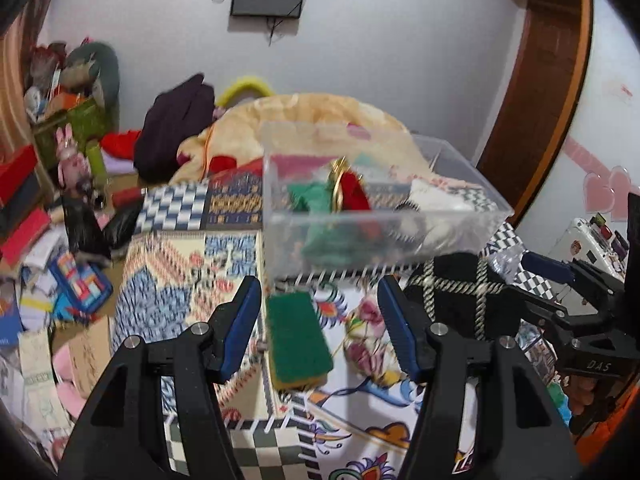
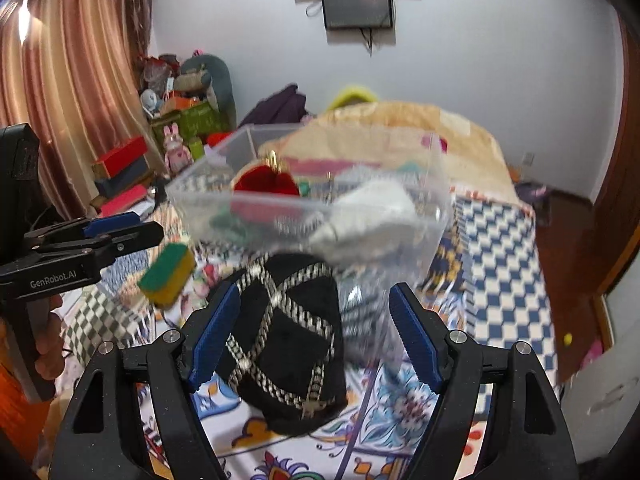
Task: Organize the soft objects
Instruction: 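Grasp the green sponge with the left tool while the right tool grasps the black hat, then lower the sponge into the box with the left tool while the right tool drops the hat in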
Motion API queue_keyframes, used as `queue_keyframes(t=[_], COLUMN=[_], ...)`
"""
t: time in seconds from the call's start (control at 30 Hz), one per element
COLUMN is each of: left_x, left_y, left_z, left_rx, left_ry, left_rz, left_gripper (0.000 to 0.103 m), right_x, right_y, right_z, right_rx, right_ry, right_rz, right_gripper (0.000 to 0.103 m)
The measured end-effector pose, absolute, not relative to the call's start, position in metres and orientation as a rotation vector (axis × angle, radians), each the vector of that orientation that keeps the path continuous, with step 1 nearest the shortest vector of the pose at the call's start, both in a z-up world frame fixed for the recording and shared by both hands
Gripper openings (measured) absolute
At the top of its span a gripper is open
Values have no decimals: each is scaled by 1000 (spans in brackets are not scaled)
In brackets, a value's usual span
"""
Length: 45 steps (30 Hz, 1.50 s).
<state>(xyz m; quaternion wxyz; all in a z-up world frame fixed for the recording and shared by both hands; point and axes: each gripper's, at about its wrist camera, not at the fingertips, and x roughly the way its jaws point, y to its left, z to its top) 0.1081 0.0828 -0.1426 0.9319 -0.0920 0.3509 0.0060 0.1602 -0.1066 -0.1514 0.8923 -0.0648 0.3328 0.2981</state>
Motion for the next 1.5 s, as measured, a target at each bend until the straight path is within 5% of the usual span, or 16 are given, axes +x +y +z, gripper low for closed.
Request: queue_keyframes(t=[0.17,0.4,0.63,1.5], left_x=[107,105,107,97], left_y=[91,86,81,74], left_z=[-167,-185,-188,-93], left_rx=[-238,-235,-210,-175], left_ry=[768,802,809,552], left_rz=[28,30,28,-1], left_gripper=[60,60,39,35], right_x=[155,152,143,131], right_y=[-107,-111,-115,-133], right_z=[-159,-165,-161,-73], right_rx=[-146,-148,-150,-42], right_ry=[704,718,700,419], right_rz=[618,608,618,628], right_gripper=[69,34,15,12])
